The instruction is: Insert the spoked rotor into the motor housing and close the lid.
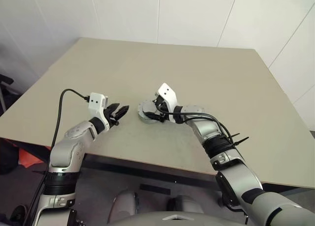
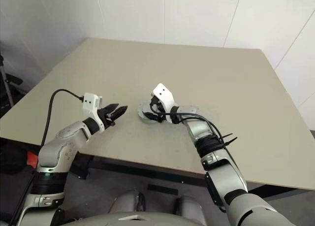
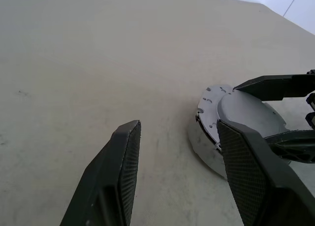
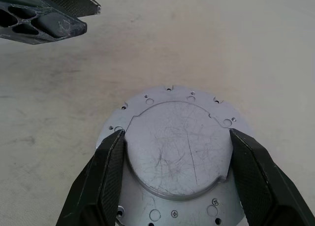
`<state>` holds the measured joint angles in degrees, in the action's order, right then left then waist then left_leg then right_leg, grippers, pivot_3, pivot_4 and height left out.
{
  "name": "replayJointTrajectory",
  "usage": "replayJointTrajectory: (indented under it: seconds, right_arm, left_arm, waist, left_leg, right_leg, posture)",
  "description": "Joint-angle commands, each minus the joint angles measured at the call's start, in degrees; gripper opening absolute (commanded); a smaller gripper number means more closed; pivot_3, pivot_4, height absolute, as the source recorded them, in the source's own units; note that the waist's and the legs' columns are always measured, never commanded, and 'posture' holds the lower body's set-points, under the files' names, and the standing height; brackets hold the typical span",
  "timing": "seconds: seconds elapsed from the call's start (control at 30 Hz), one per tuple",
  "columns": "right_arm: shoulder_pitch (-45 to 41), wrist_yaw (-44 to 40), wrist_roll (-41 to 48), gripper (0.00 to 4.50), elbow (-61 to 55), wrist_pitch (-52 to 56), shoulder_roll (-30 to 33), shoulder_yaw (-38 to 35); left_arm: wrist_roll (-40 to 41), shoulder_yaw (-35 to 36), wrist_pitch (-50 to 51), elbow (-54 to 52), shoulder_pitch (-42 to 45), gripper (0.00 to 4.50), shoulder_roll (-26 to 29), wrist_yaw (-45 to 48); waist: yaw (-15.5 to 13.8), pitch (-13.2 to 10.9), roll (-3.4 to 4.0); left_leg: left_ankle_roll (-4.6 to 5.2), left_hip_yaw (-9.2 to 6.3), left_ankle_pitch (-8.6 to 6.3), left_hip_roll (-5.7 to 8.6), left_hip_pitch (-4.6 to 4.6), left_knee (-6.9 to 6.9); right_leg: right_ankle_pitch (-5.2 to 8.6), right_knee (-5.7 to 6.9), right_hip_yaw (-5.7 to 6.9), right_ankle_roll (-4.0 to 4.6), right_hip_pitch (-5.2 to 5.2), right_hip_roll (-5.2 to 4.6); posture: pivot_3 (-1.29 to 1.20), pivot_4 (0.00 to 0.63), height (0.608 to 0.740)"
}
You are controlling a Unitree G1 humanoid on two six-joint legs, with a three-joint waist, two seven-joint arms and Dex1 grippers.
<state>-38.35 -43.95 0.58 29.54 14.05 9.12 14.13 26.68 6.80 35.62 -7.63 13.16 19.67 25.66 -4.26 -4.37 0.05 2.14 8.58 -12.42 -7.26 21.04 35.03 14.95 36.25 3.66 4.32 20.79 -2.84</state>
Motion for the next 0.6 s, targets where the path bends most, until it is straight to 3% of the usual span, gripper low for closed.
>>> replayJointTrajectory:
  seconds: [0.03, 0.6]
  right_arm:
    - [1.47, 0.04, -2.34, 3.18, 2.30, -0.03, 0.95, 1.99]
    - [2.60, -3.85, -1.78, 3.18, -0.51, 0.37, 3.17, 2.70]
  left_arm:
    - [0.38, 0.62, -0.47, -1.95, 0.73, 2.60, 0.04, -0.08]
    - [0.62, 0.45, -0.41, -2.07, 0.80, 2.60, -0.61, -0.12]
  waist:
    - [0.05, 0.00, 0.00]
    - [-0.36, 0.03, 0.03]
  left_leg:
    - [0.00, 0.00, 0.00, 0.00, -0.01, 0.00]
    - [0.22, 0.01, -0.14, 0.00, 0.05, -0.04]
  right_leg:
    - [0.00, 0.00, 0.00, 0.00, 0.00, 0.00]
    - [-0.07, -0.50, 0.08, -0.12, -0.21, -0.01]
  posture:
    - [0.00, 0.000, 0.740]
    - [0.00, 0.000, 0.740]
